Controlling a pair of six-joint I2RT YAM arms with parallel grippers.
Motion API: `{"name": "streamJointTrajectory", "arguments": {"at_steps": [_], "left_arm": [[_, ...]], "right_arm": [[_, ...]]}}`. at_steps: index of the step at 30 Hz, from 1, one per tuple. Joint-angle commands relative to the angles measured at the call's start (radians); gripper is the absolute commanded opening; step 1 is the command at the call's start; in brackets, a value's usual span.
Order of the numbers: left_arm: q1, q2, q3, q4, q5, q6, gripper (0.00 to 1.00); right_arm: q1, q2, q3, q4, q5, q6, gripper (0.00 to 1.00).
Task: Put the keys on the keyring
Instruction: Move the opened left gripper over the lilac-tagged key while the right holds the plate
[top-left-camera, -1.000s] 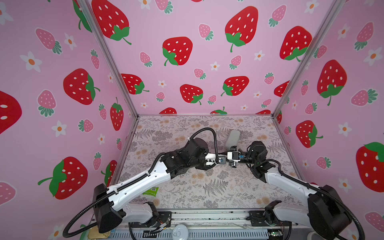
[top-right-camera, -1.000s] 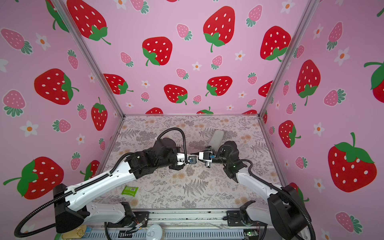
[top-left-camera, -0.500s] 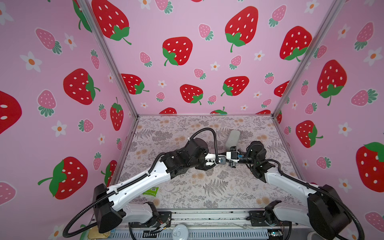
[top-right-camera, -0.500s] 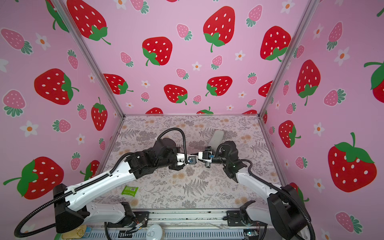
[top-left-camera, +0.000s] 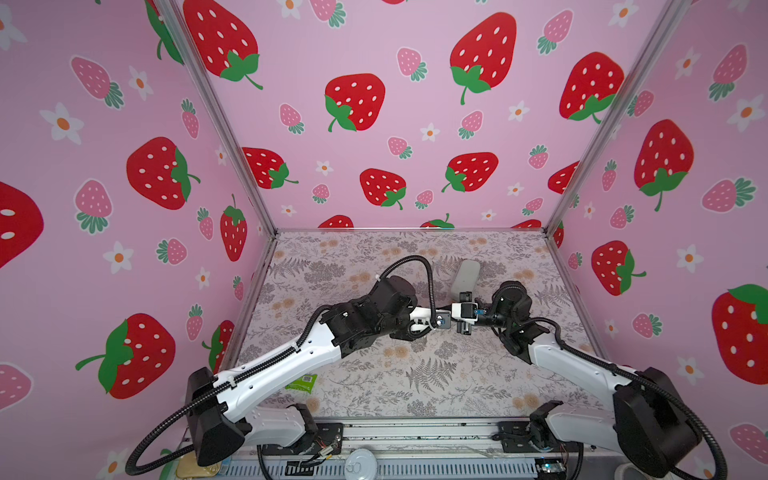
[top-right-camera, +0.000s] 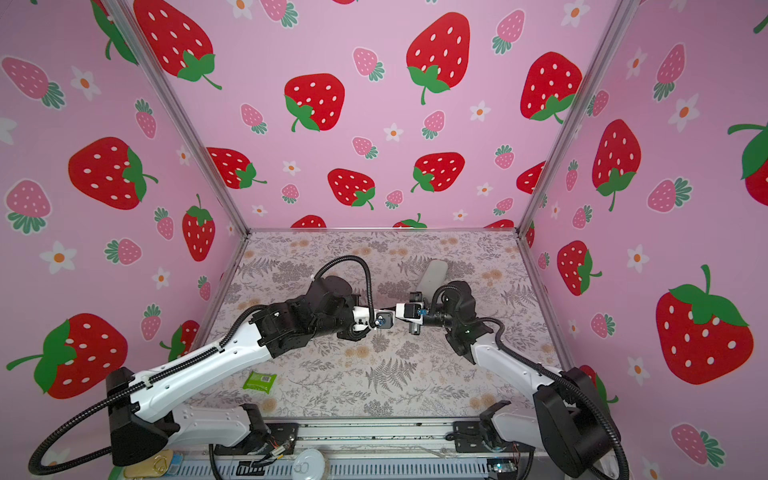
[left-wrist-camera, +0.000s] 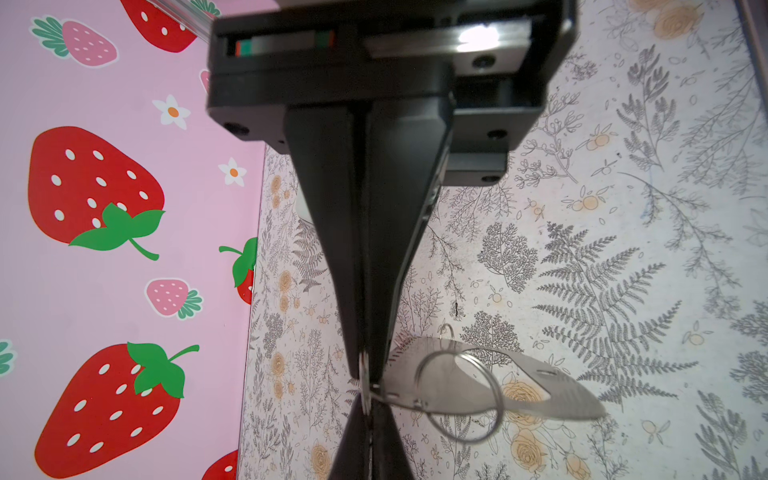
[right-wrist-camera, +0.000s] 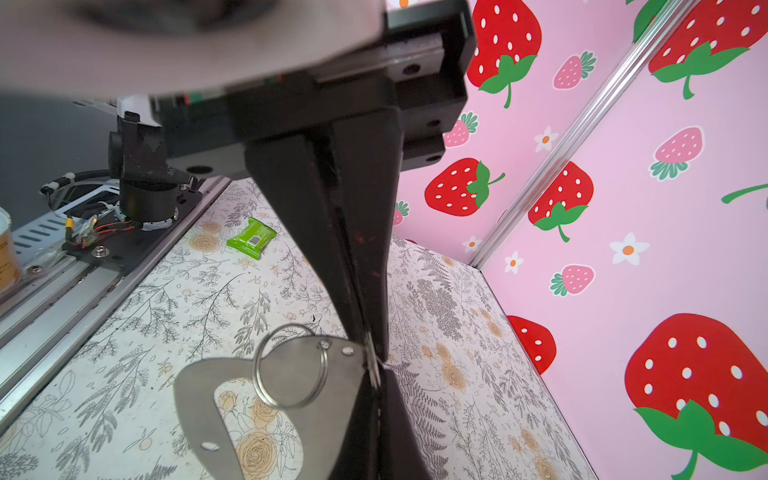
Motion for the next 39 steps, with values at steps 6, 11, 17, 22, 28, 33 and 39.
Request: {"name": "streamJointTrajectory", "arguments": {"at_steps": [6, 11, 17, 22, 28, 33, 39], "left_arm": [[0.058, -0.075, -0.032, 0.043, 0.063, -0.075, 0.48], [0.104, -0.137, -0.100, 0.077, 0.083, -0.137, 0.50], [0.172, -0.142, -0.160, 0.115, 0.127, -0.220, 0.50], [0.272, -0.073, -0.178, 0.107, 0.247, -0.304, 0.48], [0.310, 0.110, -0.116, 0.075, 0.284, -0.395, 0.46], [0.314, 0.300, 0.014, -0.013, 0.262, -0.550, 0.41], [0.358, 0.404, 0.049, 0.017, 0.276, -0.644, 0.32]], "right_arm": [[0.005, 0.024, -0.077, 0.285, -0.013, 0.070, 0.02], [0.005, 0.048, -0.114, 0.414, -0.006, 0.087, 0.02], [0.005, 0.046, -0.115, 0.402, 0.001, 0.019, 0.02], [0.004, -0.024, -0.123, 0.273, 0.049, -0.083, 0.02], [0.005, -0.129, -0.163, 0.148, 0.112, -0.121, 0.02], [0.005, -0.217, -0.197, 0.067, 0.162, -0.144, 0.03], [0.005, -0.300, -0.232, 0.028, 0.164, -0.143, 0.03]]}}
